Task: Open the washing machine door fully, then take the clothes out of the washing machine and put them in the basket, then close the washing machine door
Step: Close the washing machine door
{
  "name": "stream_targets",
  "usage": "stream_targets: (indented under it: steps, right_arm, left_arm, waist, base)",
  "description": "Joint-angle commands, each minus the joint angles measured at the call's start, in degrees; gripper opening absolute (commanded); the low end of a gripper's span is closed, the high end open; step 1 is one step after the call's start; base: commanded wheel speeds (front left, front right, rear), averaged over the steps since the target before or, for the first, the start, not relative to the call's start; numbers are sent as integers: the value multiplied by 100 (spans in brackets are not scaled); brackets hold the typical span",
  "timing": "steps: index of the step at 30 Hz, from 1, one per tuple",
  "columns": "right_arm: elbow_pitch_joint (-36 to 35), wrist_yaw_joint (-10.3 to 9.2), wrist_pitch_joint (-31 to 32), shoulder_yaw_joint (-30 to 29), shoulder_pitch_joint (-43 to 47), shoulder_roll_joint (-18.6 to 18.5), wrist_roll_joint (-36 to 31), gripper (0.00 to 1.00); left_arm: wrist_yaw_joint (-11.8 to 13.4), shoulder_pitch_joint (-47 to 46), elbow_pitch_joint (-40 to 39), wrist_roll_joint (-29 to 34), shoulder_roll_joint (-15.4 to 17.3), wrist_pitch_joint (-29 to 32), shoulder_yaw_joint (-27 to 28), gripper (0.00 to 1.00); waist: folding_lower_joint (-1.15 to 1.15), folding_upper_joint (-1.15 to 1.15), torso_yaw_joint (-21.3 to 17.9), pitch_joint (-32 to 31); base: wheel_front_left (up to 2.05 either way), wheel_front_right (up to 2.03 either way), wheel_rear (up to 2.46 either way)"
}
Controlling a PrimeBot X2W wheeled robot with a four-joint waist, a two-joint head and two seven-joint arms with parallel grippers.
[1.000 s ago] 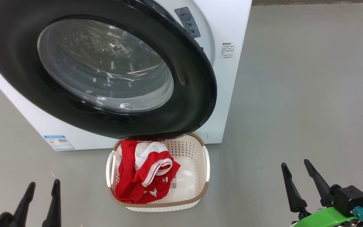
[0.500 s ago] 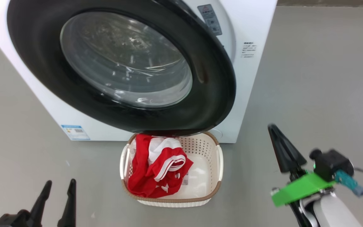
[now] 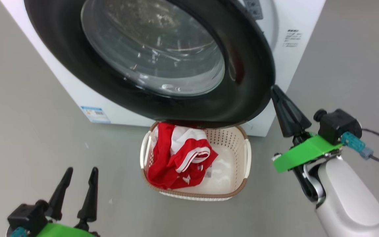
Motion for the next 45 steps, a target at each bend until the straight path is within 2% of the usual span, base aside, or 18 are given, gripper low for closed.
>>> stream_targets:
  steps: [1, 22, 39, 45]
  right_arm:
    - [-81, 26, -37, 69, -246, 60, 75, 0]
    - [96, 26, -37, -444, -1411, -37, -225, 0]
    - [-100, 26, -37, -1103, -2167, -23, -562, 0]
    - [-79, 26, -37, -987, -2179, 27, -598, 0]
  left_arm:
    - [-32, -259, -164, -48, 74, -70, 176, 100]
    - [-32, -1024, -241, -227, -108, -70, -110, 100]
    - [-32, -1301, -320, -316, -186, -70, -243, 100]
    - [-32, -1341, -281, -313, -156, -70, -262, 100]
  waist:
    - [0, 0, 198, 279]
    - [0, 0, 643, 1270]
    - [0, 0, 811, 1720]
    - [0, 0, 771, 1696]
  base:
    - [0, 0, 0]
    - [0, 0, 0]
    - [0, 0, 0]
    - [0, 0, 0]
